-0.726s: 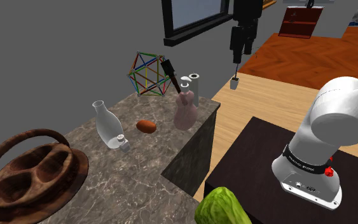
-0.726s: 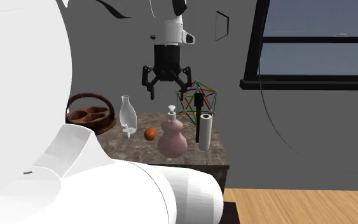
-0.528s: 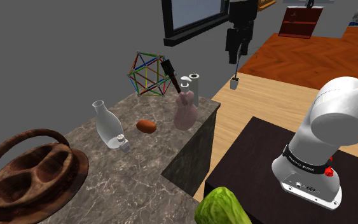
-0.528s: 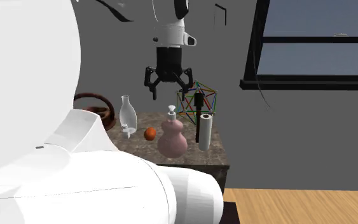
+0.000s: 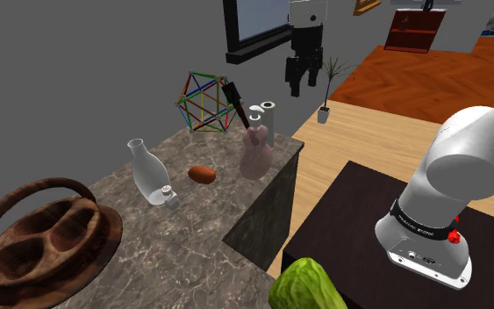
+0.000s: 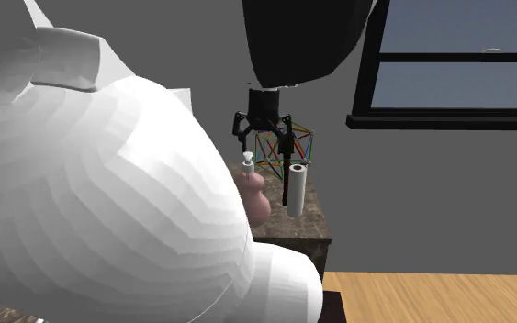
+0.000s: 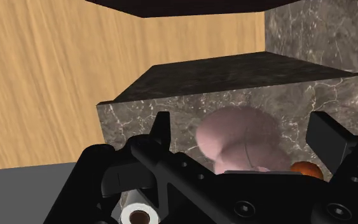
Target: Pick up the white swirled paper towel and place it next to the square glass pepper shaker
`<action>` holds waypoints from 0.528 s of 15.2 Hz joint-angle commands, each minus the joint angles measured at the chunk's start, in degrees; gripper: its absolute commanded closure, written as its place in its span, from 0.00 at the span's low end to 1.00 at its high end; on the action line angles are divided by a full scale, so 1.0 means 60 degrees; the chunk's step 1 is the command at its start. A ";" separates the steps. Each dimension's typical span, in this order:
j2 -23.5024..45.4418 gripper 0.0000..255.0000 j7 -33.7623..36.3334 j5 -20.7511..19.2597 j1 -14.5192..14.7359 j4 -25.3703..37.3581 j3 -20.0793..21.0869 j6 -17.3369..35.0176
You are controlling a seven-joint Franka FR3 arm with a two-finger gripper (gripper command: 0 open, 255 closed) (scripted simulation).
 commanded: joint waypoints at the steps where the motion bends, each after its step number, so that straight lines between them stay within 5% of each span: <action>1: 0.0676 0.00 -0.0011 -0.0016 -0.0083 0.0275 -0.0096 0.0459; 8: 0.3028 0.00 -0.0110 0.0046 -0.0337 0.1393 -0.0443 0.1830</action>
